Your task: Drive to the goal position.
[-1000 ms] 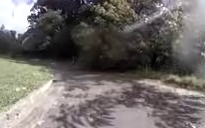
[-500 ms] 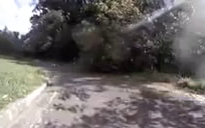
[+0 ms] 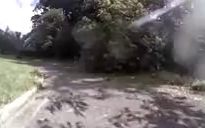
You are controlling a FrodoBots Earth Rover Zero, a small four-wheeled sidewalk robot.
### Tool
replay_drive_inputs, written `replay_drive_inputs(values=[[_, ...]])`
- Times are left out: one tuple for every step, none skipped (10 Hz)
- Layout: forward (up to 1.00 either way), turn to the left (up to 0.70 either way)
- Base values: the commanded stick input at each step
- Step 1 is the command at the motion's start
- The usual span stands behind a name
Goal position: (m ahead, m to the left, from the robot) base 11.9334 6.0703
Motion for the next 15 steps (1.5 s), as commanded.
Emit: replay_drive_inputs(values=[[1.00, 0.03], [1.00, 0.07], [1.00, 0.25], [1.00, 0.36], [1.00, 0.33], [1.00, 0.02], [1.00, 0.00], [1.00, 0.00], [1.00, 0.00], [1.00, 0.00], [1.00, 0.00], [1.00, 0.00], [1.00, 0.00], [1.00, 0.18], [1.00, 0.39]])
